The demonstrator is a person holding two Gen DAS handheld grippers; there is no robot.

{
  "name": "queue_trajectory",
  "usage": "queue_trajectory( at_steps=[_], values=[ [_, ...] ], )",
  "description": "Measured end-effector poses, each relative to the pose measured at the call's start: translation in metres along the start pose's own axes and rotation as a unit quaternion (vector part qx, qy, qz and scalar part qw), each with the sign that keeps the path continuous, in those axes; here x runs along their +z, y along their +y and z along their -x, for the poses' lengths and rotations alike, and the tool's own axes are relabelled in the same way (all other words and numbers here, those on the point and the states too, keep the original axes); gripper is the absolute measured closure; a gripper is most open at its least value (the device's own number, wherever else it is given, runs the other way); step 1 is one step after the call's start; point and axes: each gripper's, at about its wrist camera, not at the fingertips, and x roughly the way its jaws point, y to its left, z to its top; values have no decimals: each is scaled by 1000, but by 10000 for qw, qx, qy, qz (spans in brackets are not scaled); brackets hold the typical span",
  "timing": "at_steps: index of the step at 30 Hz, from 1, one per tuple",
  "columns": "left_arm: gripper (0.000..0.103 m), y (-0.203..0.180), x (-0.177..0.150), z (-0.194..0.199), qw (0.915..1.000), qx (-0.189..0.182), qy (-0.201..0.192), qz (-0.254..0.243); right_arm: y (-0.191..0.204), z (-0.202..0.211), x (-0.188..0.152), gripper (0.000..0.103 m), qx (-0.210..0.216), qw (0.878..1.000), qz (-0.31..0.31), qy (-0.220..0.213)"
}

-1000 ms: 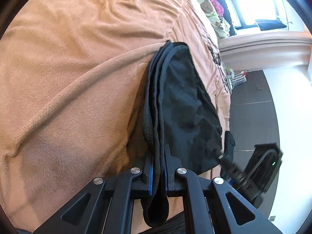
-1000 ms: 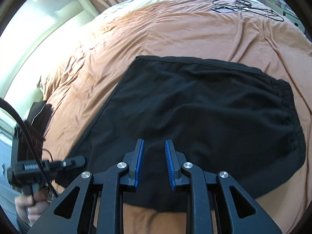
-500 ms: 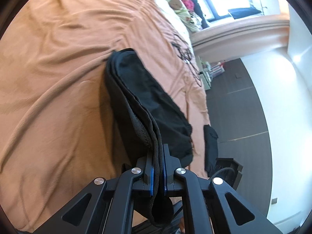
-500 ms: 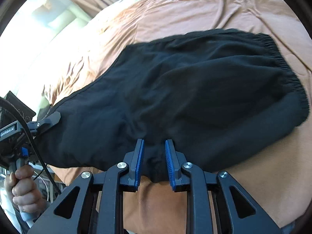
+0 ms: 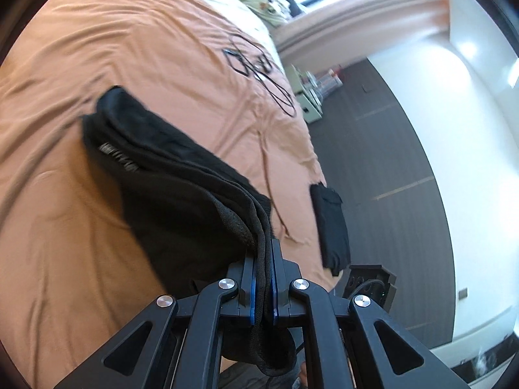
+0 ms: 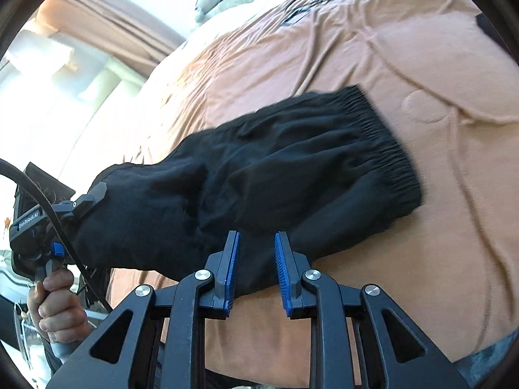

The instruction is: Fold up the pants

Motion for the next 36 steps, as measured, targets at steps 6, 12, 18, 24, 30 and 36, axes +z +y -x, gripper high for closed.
queue_trajectory(
  at_steps=[6,12,18,24,30,36],
  values=[
    [96,-35,3,-49,9987,1,392,-336,-26,35,-5,83,-62,9991,-287,-320],
    [96,-62,-4,-99,9945,66,840,-623,-52,62,-9,83,-120,9974,-513,-498],
    [96,-76,-16,-142,9888,141,1254,-800,-78,82,-19,83,-144,9955,-758,-558],
    [96,-75,-36,-178,9825,230,1650,-833,-97,92,-24,83,-202,9939,-934,-548],
    [76,-64,-46,-198,9789,372,1921,-582,-103,97,-24,83,44,9939,-983,-494],
    [28,-62,-42,-181,9836,230,1728,-471,-101,96,-22,44,270,9931,-961,-613]
  ],
)
